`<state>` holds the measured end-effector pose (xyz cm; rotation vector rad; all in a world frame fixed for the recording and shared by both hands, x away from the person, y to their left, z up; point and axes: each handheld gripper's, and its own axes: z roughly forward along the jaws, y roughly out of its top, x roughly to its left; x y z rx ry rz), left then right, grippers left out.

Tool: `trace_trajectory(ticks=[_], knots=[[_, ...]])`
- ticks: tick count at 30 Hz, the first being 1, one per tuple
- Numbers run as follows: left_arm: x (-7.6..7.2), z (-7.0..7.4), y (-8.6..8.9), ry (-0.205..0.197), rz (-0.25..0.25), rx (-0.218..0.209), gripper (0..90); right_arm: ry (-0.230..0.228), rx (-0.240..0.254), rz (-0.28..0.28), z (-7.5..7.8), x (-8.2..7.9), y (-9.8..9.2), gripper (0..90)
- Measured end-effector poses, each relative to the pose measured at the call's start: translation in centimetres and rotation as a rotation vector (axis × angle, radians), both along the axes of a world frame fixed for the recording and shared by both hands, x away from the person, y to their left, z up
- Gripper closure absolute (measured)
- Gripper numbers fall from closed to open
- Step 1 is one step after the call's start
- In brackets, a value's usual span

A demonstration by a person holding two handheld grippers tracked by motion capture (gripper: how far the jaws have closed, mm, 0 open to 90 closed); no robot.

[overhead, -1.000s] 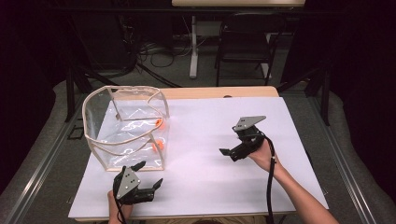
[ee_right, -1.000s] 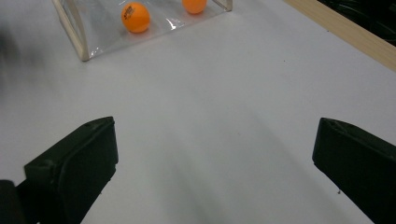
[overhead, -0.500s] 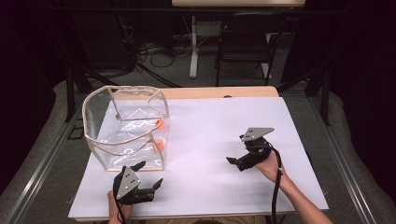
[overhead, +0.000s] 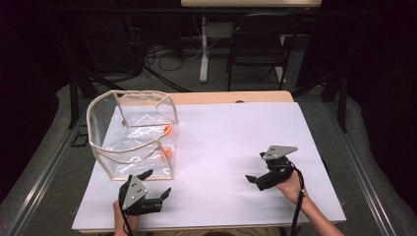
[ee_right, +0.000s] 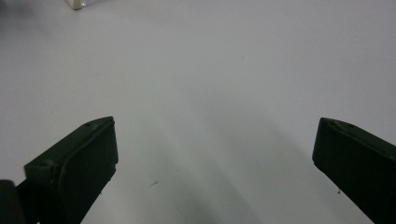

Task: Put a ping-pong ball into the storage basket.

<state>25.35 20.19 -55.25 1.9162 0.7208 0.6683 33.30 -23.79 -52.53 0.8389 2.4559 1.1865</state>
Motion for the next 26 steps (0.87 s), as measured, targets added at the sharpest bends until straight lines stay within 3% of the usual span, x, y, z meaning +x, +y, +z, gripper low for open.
trace_trajectory(ticks=[8, 15, 26], knots=[[0.0, -0.1, 0.1, 0.003, 0.003, -0.004, 16.0, 0.004, 0.011, -0.023, -1.0, -1.2, -0.9, 0.0], [0.0, -0.1, 0.1, 0.005, 0.001, 0.001, 16.0, -0.024, 0.017, -0.049, -1.0, -2.4, -1.6, 0.0], [0.3, -0.4, -0.2, 0.03, -0.023, 0.015, 16.0, -0.042, 0.005, -0.035, -1.3, -3.1, -1.6, 0.0]])
